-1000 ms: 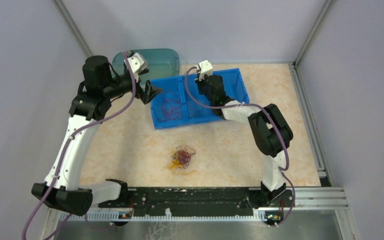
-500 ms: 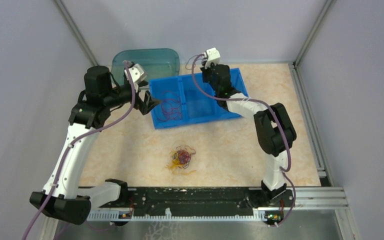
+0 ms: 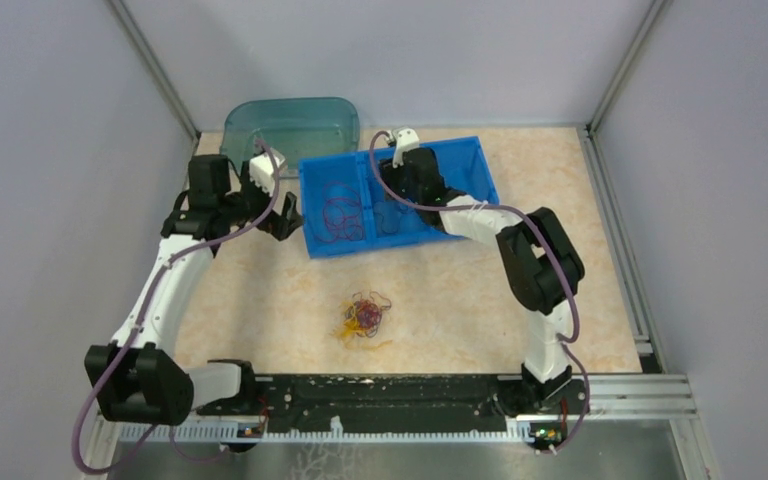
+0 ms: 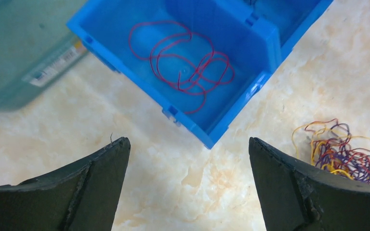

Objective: Untangle the cables

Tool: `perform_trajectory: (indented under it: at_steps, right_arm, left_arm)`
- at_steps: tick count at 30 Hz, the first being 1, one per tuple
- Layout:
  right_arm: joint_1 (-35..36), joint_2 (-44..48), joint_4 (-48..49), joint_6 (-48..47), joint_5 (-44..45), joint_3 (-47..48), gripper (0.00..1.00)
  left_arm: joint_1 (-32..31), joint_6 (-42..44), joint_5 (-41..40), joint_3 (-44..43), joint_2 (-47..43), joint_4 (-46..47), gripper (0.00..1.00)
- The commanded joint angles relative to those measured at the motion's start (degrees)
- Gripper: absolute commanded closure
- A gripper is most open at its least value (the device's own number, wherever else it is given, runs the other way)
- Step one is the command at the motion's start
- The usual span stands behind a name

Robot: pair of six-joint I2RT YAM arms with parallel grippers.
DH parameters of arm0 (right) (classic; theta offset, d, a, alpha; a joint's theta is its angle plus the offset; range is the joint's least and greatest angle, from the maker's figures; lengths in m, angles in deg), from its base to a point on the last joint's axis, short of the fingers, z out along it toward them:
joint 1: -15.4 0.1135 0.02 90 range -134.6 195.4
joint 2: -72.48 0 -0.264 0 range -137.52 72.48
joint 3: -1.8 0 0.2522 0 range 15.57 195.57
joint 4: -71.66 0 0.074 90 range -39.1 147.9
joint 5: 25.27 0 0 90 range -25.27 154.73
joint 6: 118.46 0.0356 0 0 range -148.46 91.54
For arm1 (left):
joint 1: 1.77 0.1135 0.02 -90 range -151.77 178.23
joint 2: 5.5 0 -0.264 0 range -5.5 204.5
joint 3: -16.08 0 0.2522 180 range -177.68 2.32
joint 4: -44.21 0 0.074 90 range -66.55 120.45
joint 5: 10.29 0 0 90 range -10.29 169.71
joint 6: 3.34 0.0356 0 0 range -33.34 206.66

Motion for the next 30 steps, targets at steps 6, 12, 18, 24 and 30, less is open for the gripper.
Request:
perform_trajectory:
  at_steps: [6, 12, 18, 24, 30]
  right_arm:
    - [-1.07, 8.34, -11.36, 5.16, -3.42, 6.03, 0.42]
    - [-1.96, 9.37, -18.08, 5.97, -2.79, 9.15, 0.41]
    - [-2.15, 10.15, -16.71, 5.91, -4.12, 7.41, 0.45]
    - [-2.16, 13.58, -13.09, 6.6, -7.69, 1.94, 0.5]
    - [0.11, 22.97, -6.22, 8.08, -11.53, -10.43, 0.51]
  left_arm:
    - [0.22, 3.2, -5.18, 5.46, 7.32, 10.44, 0.04]
    - [0.16, 1.34, -3.89, 4.54, 14.0, 14.39, 0.05]
    - [0.13, 2.07, -5.53, 3.89, 19.16, 17.68, 0.1]
    - [0.12, 5.68, -8.7, 4.33, 21.45, 19.83, 0.24]
    - [0.25, 7.89, -9.44, 5.1, 20.51, 20.03, 0.28]
